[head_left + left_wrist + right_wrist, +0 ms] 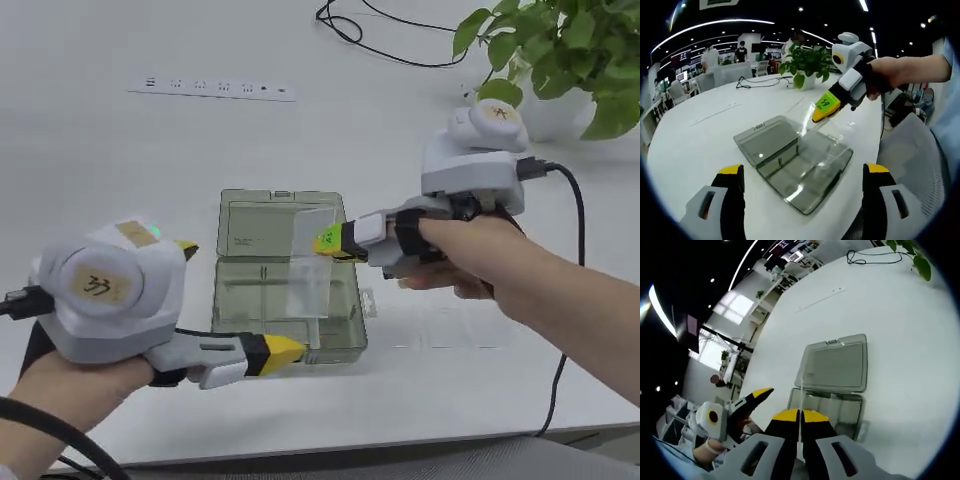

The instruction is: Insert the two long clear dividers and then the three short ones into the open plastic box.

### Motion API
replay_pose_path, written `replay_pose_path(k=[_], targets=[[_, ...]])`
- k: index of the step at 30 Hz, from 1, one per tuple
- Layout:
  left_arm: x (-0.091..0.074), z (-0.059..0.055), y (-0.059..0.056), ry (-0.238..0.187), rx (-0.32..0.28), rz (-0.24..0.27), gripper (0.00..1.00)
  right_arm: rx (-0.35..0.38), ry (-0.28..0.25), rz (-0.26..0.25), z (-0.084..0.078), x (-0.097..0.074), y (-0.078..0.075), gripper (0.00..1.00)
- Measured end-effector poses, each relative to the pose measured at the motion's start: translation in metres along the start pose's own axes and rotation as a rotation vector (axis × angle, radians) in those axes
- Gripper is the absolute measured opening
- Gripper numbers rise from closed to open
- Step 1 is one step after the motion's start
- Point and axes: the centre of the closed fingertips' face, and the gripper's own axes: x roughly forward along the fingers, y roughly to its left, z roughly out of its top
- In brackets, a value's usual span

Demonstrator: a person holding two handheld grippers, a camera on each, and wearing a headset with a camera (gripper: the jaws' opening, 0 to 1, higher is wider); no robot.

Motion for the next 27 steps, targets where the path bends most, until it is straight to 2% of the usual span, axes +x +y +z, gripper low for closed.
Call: replay_pose_path(k=[2, 5, 7, 8, 10, 19, 27], targets=[[-0.002, -0.005, 0.003, 0.01, 0.019, 0.001, 1.0, 0.01, 0.016, -0.009, 0.001, 0.003, 0.0, 0.02], [-0.006, -0.009, 0.003, -0.003, 0.02, -0.009, 1.0, 0.015, 0.071, -0.044, -0.005, 0.006, -0.001, 0.02], [-0.008, -0.012, 0.003, -0.007, 0.028, -0.008, 1.0, 0.02, 0.074, -0.046, 0.002, 0.01, -0.001, 0.02], [-0.008, -0.013, 0.003, -0.008, 0.031, -0.009, 1.0, 0.022, 0.103, -0.057, 0.0, 0.01, -0.001, 0.02], [-0.009, -0.016, 0.004, -0.003, 0.034, -0.009, 1.0, 0.032, 0.115, -0.069, 0.0, 0.013, 0.0, 0.02], [-0.012, -0.021, 0.01, -0.005, 0.076, -0.001, 1.0, 0.011, 0.227, -0.116, -0.004, 0.025, 0.004, 0.02], [-0.017, -0.024, 0.015, -0.018, 0.073, 0.012, 1.0, 0.066, 0.267, -0.145, -0.009, 0.034, 0.005, 0.02]])
